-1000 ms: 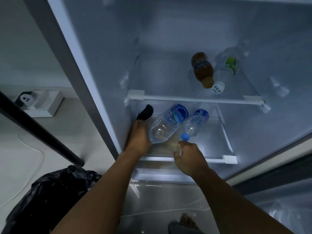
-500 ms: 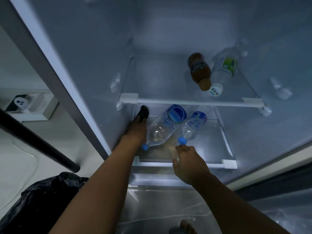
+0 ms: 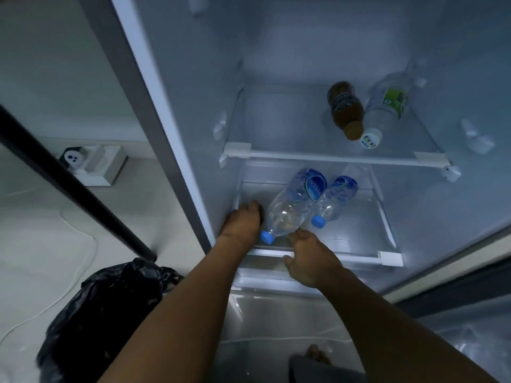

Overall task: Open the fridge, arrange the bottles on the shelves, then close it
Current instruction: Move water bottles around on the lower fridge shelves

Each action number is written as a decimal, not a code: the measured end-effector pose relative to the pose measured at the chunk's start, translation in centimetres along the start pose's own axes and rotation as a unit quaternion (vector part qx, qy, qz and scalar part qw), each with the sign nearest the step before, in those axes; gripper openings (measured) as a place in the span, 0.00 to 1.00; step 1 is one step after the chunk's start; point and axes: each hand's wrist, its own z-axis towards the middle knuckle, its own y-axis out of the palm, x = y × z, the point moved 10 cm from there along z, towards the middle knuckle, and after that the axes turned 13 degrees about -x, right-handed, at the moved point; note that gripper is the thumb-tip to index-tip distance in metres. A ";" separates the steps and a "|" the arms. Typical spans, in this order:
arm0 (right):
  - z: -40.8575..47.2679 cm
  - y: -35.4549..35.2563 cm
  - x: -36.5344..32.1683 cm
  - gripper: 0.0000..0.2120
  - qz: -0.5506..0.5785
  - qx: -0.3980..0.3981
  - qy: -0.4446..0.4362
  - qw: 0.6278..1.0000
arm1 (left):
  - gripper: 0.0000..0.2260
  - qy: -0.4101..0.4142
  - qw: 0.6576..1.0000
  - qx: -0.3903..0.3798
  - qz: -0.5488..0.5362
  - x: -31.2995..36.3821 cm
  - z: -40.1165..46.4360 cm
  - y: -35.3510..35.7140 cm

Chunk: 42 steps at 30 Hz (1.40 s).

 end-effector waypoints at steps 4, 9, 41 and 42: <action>0.1 0.4 -0.3 0.32 -0.010 -0.004 -0.006 1.000 | 0.23 0.036 0.999 -0.011 -0.039 -0.1 -2.3 1.3; -0.3 0.7 -0.6 0.34 -0.010 -0.003 -0.019 1.000 | 0.26 0.081 0.991 -0.048 -0.096 -0.3 -5.7 2.0; -0.2 2.2 -1.7 0.29 -0.014 -0.054 0.122 0.991 | 0.11 -0.287 0.897 -0.092 -0.324 -25.6 -21.2 8.0; -0.1 2.2 -1.7 0.29 -0.017 -0.054 0.121 0.991 | 0.12 -0.289 0.896 -0.092 -0.324 -25.5 -21.3 7.9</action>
